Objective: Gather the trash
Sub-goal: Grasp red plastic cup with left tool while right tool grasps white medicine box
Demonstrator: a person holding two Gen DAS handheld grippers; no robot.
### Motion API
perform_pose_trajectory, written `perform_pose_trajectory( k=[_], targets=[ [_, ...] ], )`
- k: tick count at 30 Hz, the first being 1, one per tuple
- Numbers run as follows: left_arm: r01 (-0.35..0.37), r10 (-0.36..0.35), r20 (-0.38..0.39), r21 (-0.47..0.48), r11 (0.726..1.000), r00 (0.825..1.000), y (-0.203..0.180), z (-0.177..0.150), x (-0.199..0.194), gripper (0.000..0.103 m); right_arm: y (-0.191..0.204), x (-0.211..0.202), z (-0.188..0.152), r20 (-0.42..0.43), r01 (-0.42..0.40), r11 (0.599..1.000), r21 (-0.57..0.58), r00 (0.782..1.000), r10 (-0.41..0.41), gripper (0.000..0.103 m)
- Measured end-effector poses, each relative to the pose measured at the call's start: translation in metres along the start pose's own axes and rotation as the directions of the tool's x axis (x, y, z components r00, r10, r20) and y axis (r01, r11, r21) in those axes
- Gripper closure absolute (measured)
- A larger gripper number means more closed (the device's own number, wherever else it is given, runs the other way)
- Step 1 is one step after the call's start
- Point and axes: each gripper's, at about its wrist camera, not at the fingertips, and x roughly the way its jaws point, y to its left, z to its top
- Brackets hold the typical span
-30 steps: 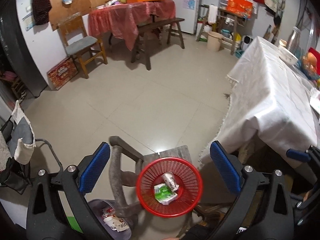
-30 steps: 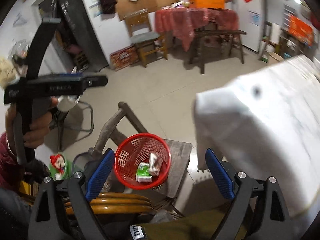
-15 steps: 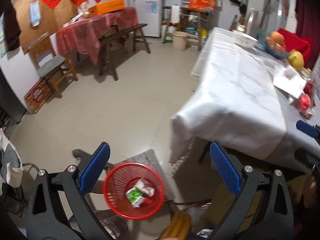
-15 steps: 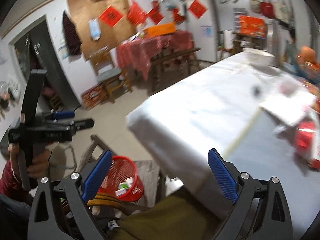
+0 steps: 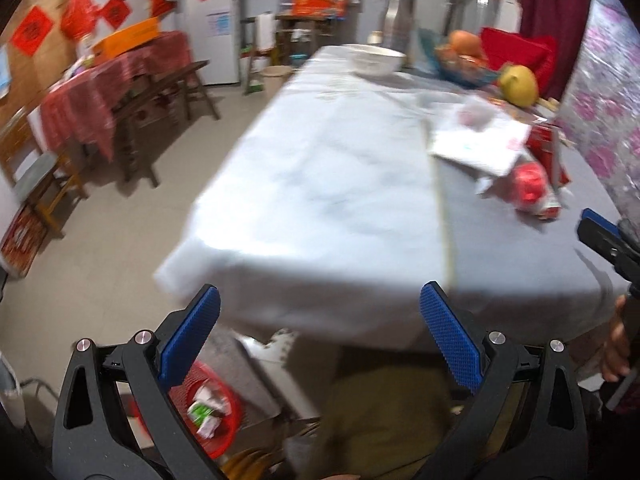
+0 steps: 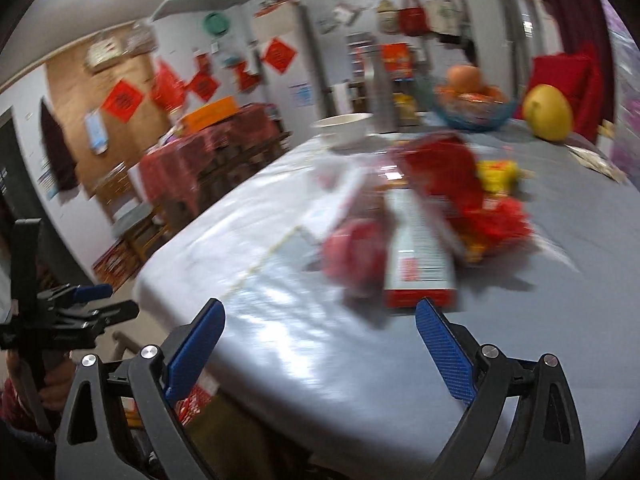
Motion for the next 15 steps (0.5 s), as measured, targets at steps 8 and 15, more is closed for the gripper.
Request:
perform_pose_trajectory(
  k=[8, 15],
  targets=[
    [0.193, -0.192, -0.022, 0.093, 0.977, 0.981, -0.091, 0.040, 0.034, 0.007, -0.053, -0.010, 0.000, 0.051, 0.080, 0.994, 0.068, 0.995, -0.084, 0.009],
    [0.248, -0.245, -0.039, 0.138, 0.959, 0.969, -0.143, 0.063, 0.067, 0.007, -0.088, -0.014, -0.006, 0.052, 0.075, 0.985, 0.157, 0.995, -0.084, 0.009]
  ],
)
